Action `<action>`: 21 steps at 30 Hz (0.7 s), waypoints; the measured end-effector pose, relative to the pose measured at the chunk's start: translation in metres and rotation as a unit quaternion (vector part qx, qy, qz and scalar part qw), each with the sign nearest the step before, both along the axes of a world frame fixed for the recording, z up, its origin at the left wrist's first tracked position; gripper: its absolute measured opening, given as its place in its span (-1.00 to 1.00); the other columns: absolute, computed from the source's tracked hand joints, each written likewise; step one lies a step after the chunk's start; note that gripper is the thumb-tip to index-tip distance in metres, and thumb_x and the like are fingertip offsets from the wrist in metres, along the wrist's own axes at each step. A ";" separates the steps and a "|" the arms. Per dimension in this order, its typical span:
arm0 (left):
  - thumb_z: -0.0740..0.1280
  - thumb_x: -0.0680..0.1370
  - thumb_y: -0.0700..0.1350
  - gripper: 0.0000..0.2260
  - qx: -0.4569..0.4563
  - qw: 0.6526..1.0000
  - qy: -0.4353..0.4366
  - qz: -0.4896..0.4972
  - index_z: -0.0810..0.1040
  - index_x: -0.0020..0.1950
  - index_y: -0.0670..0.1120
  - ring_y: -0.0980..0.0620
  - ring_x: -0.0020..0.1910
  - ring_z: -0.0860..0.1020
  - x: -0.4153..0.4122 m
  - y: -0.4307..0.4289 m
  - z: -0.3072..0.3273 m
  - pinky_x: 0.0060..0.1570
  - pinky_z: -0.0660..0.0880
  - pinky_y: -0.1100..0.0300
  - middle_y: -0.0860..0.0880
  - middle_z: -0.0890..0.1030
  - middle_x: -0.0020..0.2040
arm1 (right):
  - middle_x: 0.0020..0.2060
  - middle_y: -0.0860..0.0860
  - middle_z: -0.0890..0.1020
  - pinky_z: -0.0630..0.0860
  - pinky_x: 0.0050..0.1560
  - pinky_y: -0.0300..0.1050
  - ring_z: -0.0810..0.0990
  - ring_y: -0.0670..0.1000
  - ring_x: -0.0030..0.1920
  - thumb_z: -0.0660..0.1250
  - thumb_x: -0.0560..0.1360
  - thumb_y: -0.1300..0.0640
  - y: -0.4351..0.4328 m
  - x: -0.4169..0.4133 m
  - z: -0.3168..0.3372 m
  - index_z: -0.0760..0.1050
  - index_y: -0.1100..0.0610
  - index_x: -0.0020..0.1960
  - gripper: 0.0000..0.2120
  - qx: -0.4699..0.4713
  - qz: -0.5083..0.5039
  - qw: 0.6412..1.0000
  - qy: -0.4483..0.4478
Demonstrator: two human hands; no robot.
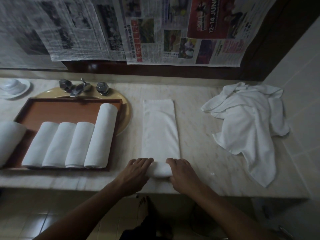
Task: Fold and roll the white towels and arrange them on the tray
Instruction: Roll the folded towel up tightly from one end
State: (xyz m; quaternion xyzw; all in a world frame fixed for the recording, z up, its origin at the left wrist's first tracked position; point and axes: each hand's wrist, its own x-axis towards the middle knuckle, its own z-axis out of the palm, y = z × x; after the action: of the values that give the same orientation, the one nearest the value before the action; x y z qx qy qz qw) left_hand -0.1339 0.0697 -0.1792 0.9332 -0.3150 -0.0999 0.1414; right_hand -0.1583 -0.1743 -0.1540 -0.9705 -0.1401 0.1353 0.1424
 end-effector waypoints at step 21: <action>0.41 0.60 0.11 -0.66 -0.100 0.956 0.255 0.101 0.60 0.30 -0.04 0.07 0.08 0.53 0.025 0.006 0.024 -0.05 0.39 0.29 0.00 0.60 0.15 | 0.26 0.06 0.61 0.46 0.33 0.17 0.55 0.14 0.26 0.22 0.55 0.10 0.014 -0.046 -0.015 0.57 0.08 0.33 -0.62 0.040 -0.033 0.975 -0.216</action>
State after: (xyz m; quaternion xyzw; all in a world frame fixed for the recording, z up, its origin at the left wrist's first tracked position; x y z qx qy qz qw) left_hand -0.1084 0.0760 -0.1551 0.8846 -0.1812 -0.2877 0.3192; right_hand -0.2038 -0.1601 -0.1688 -0.9745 -0.1407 -0.0879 0.1514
